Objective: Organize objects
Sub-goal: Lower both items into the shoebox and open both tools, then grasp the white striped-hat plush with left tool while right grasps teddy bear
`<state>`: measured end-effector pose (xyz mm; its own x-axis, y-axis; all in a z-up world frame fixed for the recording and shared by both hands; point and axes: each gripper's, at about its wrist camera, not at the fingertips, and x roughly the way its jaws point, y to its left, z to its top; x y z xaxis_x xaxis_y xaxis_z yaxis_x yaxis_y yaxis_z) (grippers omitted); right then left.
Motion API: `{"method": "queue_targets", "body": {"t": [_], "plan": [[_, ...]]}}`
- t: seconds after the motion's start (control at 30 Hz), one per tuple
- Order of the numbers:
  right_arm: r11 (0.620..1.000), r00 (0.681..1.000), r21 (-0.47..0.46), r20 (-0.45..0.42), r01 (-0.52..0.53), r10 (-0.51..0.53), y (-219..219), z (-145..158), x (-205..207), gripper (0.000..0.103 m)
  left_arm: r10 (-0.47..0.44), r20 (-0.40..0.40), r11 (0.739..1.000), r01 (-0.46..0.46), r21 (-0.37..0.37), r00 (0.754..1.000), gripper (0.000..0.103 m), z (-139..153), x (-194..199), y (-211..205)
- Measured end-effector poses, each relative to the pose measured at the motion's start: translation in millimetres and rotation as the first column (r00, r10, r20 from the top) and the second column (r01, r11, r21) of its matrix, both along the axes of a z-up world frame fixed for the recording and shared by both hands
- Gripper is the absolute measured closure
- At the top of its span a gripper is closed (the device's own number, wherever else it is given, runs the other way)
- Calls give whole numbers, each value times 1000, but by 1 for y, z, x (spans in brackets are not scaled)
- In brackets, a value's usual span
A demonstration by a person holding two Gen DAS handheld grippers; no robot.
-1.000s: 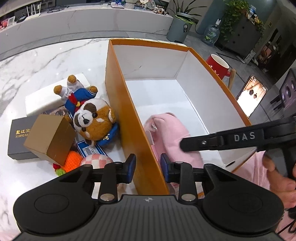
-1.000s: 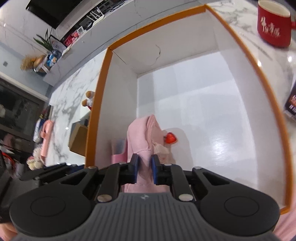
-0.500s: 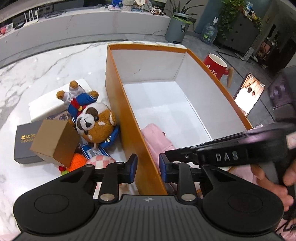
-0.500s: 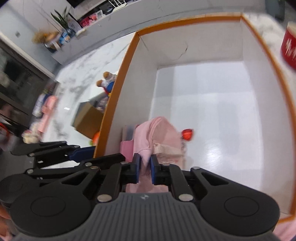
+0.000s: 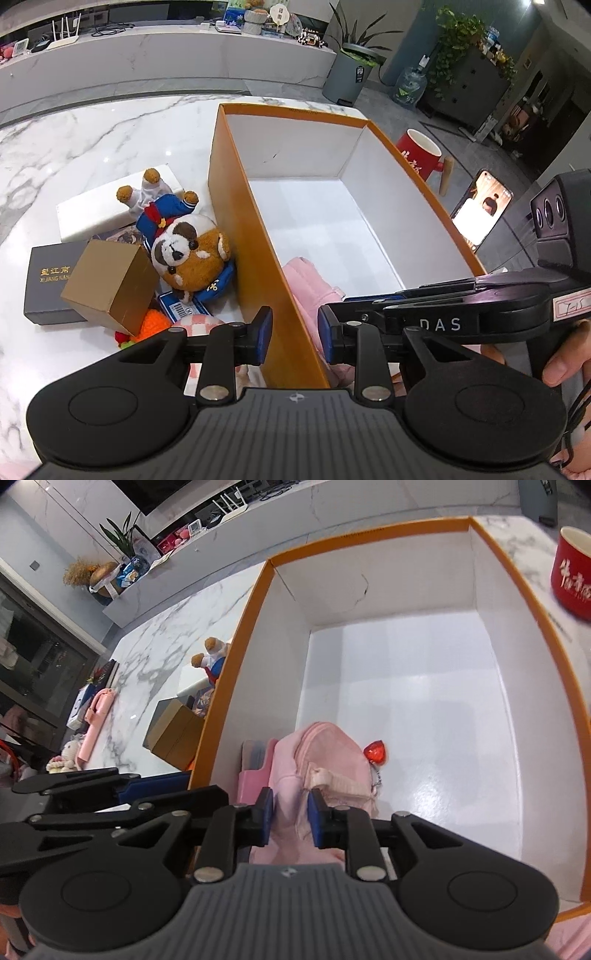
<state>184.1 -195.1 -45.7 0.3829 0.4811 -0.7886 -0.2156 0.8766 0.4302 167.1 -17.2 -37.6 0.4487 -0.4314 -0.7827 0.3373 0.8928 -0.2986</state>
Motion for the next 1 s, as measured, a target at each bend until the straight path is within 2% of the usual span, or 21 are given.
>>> {"method": "queue_targets", "body": {"t": [0.03,0.6,0.67,0.83,0.9,0.97,1.0], "plan": [[1000,1000,-1,4,2,-2,-1,1,0,73,0,0,1000,0,-4,1000,69,0,0,0],[998,999,32,14,48,-49,-14,6,-1,73,15,9,997,-14,-73,1000,66,8,-5,11],[998,999,35,28,44,-45,-13,9,-3,73,22,15,996,-21,-88,1000,61,13,-8,16],[999,994,52,113,-7,1,-3,30,-17,73,47,44,997,-44,-69,998,59,29,-21,31],[998,988,45,153,-37,30,4,40,-23,73,47,53,998,-45,-46,997,55,32,-27,36],[997,981,30,184,-67,60,13,47,-29,73,43,53,999,-42,-20,998,43,32,-31,41],[997,978,19,196,-81,76,18,50,-31,73,41,48,999,-41,-3,998,41,30,-33,43]]}}
